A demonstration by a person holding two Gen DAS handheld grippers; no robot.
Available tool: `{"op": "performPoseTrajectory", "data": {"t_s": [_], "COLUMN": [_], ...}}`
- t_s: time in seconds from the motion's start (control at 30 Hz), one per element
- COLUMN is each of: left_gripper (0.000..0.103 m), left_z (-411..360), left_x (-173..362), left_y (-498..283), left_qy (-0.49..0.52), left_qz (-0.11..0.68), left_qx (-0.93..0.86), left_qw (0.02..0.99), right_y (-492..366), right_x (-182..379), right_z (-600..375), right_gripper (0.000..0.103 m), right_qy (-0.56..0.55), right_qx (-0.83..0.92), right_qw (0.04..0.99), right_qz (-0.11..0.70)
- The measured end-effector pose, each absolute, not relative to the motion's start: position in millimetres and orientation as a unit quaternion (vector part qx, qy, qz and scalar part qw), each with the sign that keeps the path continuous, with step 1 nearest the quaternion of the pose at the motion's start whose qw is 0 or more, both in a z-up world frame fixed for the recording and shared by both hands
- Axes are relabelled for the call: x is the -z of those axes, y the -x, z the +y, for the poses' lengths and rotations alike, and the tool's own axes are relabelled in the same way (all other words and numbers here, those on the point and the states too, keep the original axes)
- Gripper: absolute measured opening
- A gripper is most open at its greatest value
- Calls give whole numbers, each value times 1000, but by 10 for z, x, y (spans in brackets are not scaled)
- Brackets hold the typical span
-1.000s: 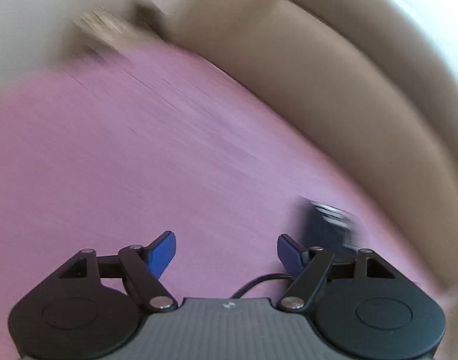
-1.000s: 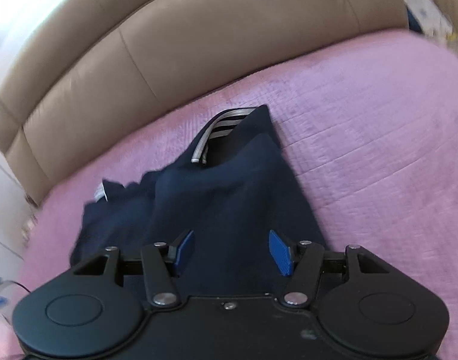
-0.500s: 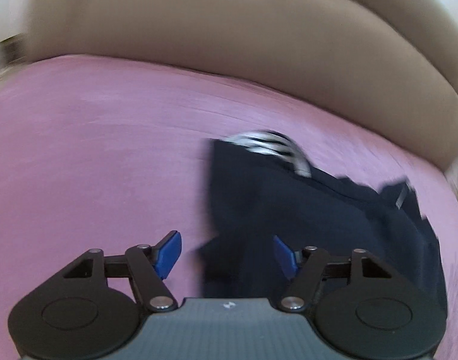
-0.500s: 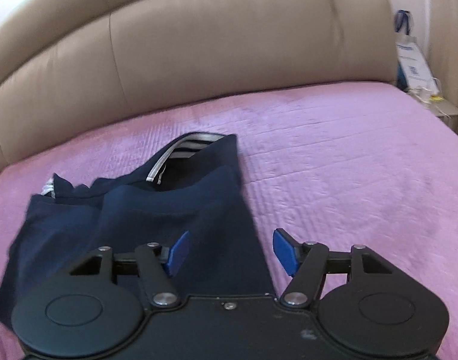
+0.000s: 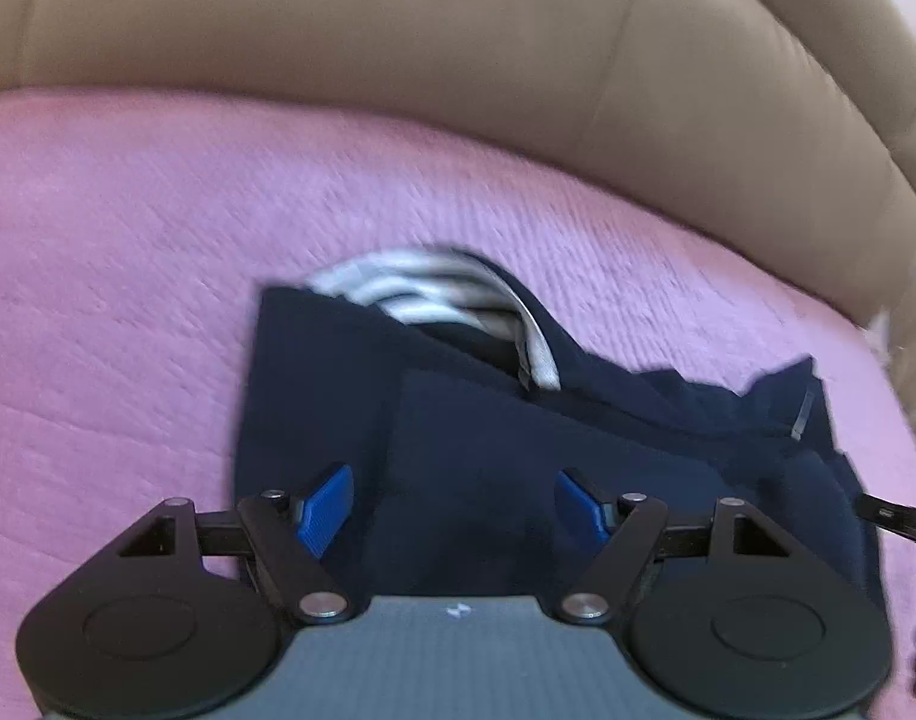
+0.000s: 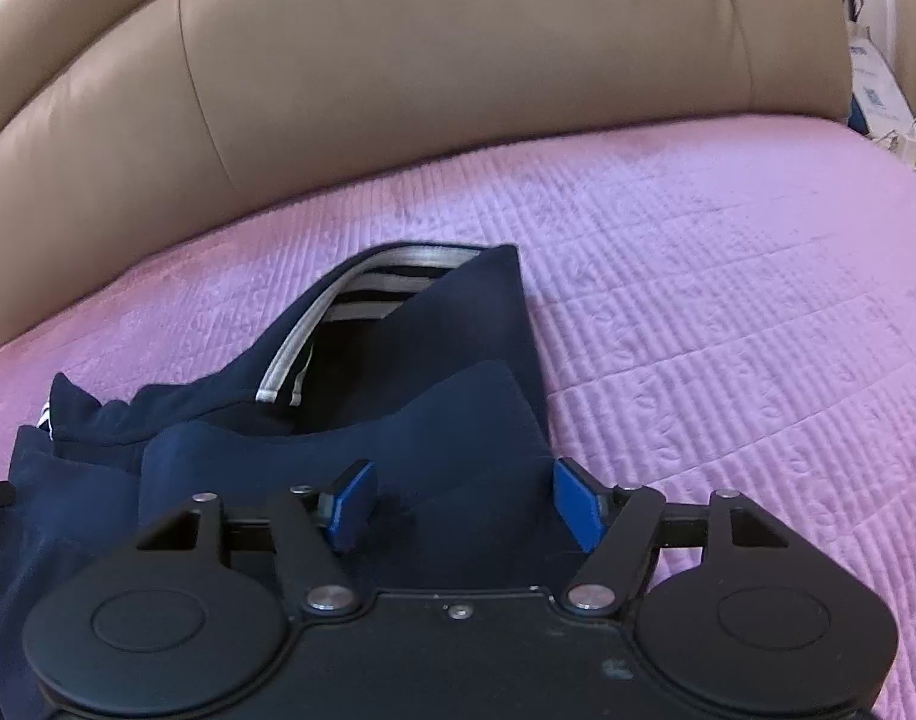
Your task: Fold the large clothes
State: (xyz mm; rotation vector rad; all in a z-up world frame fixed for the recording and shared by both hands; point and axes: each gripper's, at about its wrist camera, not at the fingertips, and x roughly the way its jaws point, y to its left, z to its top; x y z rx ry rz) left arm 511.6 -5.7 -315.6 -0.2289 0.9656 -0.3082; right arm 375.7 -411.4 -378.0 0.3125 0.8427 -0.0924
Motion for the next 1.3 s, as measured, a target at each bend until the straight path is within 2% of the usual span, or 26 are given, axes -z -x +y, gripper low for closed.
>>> {"op": "performPoseTrajectory", "data": {"t_s": [0.03,0.07,0.1,0.2,0.43,0.6,0.7,0.87,0.93,1.13,1.23,1.3], "left_gripper": [50,41,12,12,12,13,13,14,16,24,29,26], "left_z": [-95,-146,-206,-218,193,320,173,-52,-68,58,-5,-54], "left_x": [3170,3162,3155,3078,2501,2348,2633,3392,3552,3633,3560,3368], "left_y": [-5110,-5086,-5053,-4889,-4387,-4643,-4997,-5452,-5457,-5471,-5463,-5414], "left_qy": [104,81,50,37,117,160,145,98,88,130,106,84], "left_qz": [463,456,447,413,288,246,256,322,313,305,316,327], "left_qx": [153,153,152,159,142,93,61,31,38,46,35,26], "left_qw": [867,873,880,896,940,951,954,941,945,942,942,941], "right_y": [-3743,-3724,-3704,-3584,-3151,-3560,-4050,-4645,-4675,-4675,-4696,-4669], "right_x": [3778,3769,3763,3702,2986,2754,3100,4033,4226,4290,4251,4092], "right_z": [-4085,-4058,-4031,-3916,-3802,-3660,-3496,-3349,-3350,-3452,-3436,-3421], "right_gripper": [57,40,16,11,9,9,9,12,15,15,18,21], "right_qy": [-143,-136,-129,-86,-50,-31,10,58,56,28,40,41], "right_qx": [45,39,30,24,34,44,77,112,111,117,110,102], "right_qw": [903,905,905,918,962,978,973,937,931,935,932,927], "right_qz": [402,401,405,388,267,204,217,325,344,332,344,358]}}
